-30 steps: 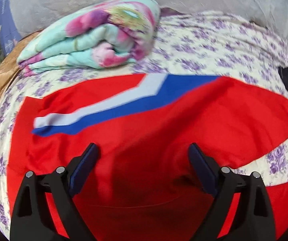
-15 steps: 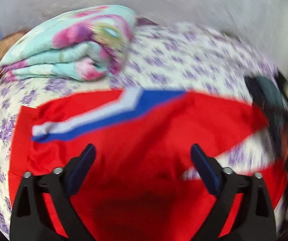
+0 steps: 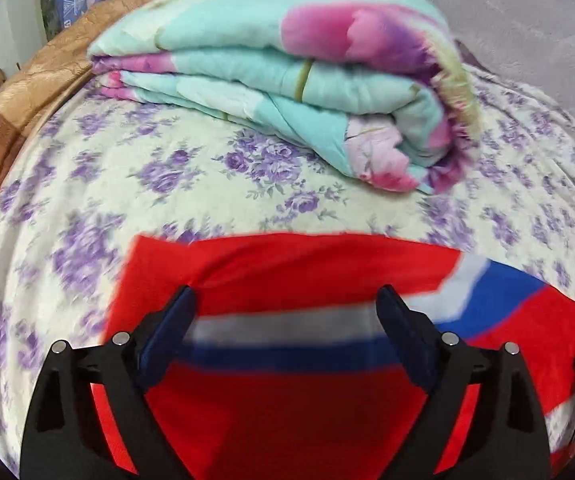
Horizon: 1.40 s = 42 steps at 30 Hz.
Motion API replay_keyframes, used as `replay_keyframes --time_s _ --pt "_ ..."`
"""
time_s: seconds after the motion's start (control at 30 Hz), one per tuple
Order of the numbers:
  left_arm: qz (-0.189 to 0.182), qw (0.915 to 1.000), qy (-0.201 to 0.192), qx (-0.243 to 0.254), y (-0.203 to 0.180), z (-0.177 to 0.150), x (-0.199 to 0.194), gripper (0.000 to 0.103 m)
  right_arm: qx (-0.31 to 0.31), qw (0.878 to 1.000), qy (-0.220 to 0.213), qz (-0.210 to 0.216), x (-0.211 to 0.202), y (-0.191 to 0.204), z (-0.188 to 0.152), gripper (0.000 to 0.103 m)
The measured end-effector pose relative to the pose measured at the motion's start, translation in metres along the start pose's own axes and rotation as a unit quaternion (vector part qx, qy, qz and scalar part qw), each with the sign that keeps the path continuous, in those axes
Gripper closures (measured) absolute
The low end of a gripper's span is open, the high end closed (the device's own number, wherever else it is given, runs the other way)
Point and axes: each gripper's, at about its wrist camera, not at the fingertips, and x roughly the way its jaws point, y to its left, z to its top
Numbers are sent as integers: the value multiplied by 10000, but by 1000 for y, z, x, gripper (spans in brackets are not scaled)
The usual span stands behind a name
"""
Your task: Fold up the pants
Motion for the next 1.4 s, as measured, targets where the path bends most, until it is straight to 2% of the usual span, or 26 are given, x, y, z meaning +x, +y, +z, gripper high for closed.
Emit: replay_keyframes --time_s 0.1,0.17,0.23,0.3,0.37,0.43,0.5,0.53,0.57,0.6,0.63,0.7,0.73,0.77,0.8,0.83,0.87,0.9,0.97,1.03,1.07,1.17,1.23,1.3,1.37,1.4 --pt "-300 9981 -380 369 -18 -28 -44 12 245 9940 -332 1012 -50 6 -24 21" --pt "-452 9945 -630 703 -37 -55 -72 7 155 9879 -529 1453 -83 31 -49 9" --pt "-398 9890 -805 1176 -57 -90 -93 6 52 9779 -431 2047 -100 53 -70 9" --pt "-279 9868 -767 1397 -57 -114 -95 6 -47 9689 -146 2471 -104 70 -97 9" --pt "-37 9873 -604 1468 -49 -131 -89 6 -243 9713 178 2360 -101 75 -126 9" --pt "281 9897 -339 1363 -26 -144 -72 6 -341 9790 421 1966 -96 60 -153 9" --pt "512 9928 -60 1080 2 -148 -52 4 -197 9905 388 1303 -96 21 -177 9" --pt "154 9966 -70 802 18 -149 -53 4 9 9938 408 1031 -95 -3 -185 9" --pt "101 9976 -31 683 26 -147 -55 4 293 9947 445 878 -95 -26 -192 12" --pt "163 9983 -44 560 32 -145 -61 5 780 9895 500 1113 -98 -56 -199 17" --pt "204 9987 -106 465 34 -146 -70 6 954 9863 496 1250 -102 -66 -200 29" --pt "-62 9988 -426 219 33 -149 -97 6 1109 9845 261 1331 -122 -69 -199 28" --pt "-281 9978 -565 196 31 -153 -107 5 1093 9841 -2 1402 -133 -62 -198 20" --pt "-497 9963 -652 264 26 -158 -115 5 1021 9801 -119 1696 -137 -55 -198 17" --pt "-678 9943 -677 469 18 -164 -119 5 910 9751 17 2024 -133 -47 -199 17" --pt "-701 9933 -650 657 12 -168 -118 5 879 9724 194 2151 -126 -42 -199 17" --pt "-397 9947 -505 801 7 -173 -107 5 915 9720 391 2127 -117 -42 -203 17" --pt "3 9962 -357 798 7 -175 -94 5 960 9775 557 1793 -105 -44 -207 18" --pt "830 9940 -213 676 18 -180 -74 4 822 9864 423 1358 -104 -50 -212 27" --pt "402 9984 -242 319 36 -182 -83 4 868 9838 325 1532 -114 -56 -216 27" --pt "321 9988 -257 257 39 -182 -88 4 934 9827 274 1578 -119 -60 -217 26" --pt "227 9984 -456 246 42 -185 -105 4 1055 9810 -107 1626 -140 -70 -222 20" --pt "281 9975 -480 433 38 -187 -101 4 1019 9780 -267 1801 -144 -69 -223 18" --pt "754 9955 -152 560 35 -190 -80 4 1068 9776 -18 1812 -128 -65 -221 17" --pt "542 9981 -133 279 44 -189 -74 4 1090 9792 284 1689 -111 -65 -220 17" --pt "395 9991 15 119 52 -187 -74 4 977 9802 361 1684 -109 -63 -219 17"
